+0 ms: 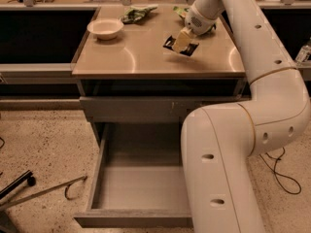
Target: Place rxbar chocolate into middle drawer
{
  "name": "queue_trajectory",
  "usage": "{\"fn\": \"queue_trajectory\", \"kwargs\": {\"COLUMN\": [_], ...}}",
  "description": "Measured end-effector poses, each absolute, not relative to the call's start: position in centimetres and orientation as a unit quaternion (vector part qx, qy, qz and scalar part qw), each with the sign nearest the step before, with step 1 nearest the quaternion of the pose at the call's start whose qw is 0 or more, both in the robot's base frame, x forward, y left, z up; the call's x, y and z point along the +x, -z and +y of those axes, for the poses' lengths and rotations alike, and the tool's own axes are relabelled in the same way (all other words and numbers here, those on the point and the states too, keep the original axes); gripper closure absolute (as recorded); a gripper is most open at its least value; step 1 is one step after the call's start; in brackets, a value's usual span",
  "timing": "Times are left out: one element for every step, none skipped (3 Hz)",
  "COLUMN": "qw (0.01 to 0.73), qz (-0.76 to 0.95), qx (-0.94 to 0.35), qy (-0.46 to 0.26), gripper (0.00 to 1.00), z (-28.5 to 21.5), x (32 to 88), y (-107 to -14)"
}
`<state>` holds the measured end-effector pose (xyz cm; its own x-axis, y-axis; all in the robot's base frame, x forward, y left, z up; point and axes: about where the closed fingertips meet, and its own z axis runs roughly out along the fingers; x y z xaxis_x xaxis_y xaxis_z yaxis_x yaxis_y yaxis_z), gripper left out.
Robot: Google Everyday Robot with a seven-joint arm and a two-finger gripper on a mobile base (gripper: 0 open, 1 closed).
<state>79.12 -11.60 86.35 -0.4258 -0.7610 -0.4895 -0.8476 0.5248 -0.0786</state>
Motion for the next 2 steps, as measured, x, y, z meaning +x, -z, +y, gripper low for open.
{"fn": "queue_trajectory", "kwargs": {"qw": [0.243,0.29], "qz": [0.846,0.825], "qx": [-0.456,-0.445], "qy": [-0.127,-0.192], "gripper": [1.0,1.0], "z": [-14.4,-17.4], "x": [76.3,72.8], "y": [-88.3,-90.6]}}
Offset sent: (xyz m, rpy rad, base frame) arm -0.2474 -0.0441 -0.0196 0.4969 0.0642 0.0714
